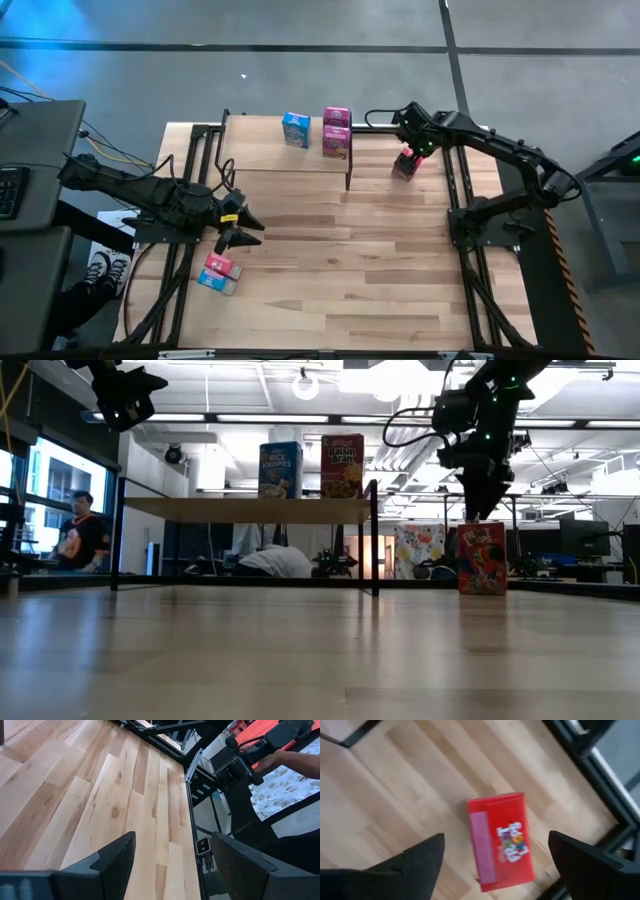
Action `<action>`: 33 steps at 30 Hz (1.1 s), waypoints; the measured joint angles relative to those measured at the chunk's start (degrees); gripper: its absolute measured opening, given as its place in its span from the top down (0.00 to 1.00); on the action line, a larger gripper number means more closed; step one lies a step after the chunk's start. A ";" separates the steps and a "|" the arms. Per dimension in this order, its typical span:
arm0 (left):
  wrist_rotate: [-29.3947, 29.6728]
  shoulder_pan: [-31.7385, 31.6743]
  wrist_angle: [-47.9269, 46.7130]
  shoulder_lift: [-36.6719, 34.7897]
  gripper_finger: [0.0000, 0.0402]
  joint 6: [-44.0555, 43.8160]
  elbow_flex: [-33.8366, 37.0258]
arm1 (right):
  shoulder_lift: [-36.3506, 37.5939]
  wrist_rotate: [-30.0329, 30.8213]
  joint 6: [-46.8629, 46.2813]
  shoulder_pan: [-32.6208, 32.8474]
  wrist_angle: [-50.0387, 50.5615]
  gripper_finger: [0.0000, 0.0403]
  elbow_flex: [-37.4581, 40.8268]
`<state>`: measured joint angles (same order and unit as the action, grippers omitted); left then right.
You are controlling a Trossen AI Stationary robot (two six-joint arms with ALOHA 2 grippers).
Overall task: Stack cereal on shelf
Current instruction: Put the top red cereal box on the shelf
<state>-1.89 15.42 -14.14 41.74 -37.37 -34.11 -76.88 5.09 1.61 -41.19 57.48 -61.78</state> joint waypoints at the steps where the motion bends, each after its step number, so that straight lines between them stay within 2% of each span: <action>1: 0.01 0.00 -0.04 0.00 0.37 -0.08 0.00 | 0.02 -0.80 0.00 -0.18 -0.18 0.16 0.25; 8: 0.08 -0.01 -0.28 0.00 0.37 -0.08 0.00 | 0.02 -2.37 0.82 -3.03 -2.17 0.16 3.66; 15: 0.88 0.00 -0.28 0.00 0.37 -0.04 0.00 | -0.17 -4.08 1.44 -3.20 -3.98 0.16 3.76; 21: 1.31 0.00 -0.30 0.00 0.37 -0.01 0.00 | -3.28 -2.18 1.26 -3.20 -4.20 0.16 3.79; 33: 1.31 0.00 -0.64 0.00 0.37 0.05 0.00 | -8.74 -3.56 1.90 -3.20 -5.11 0.18 3.79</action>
<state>-0.58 15.42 -14.78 41.74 -37.32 -34.11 -85.62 1.54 3.51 -44.38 52.37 -58.00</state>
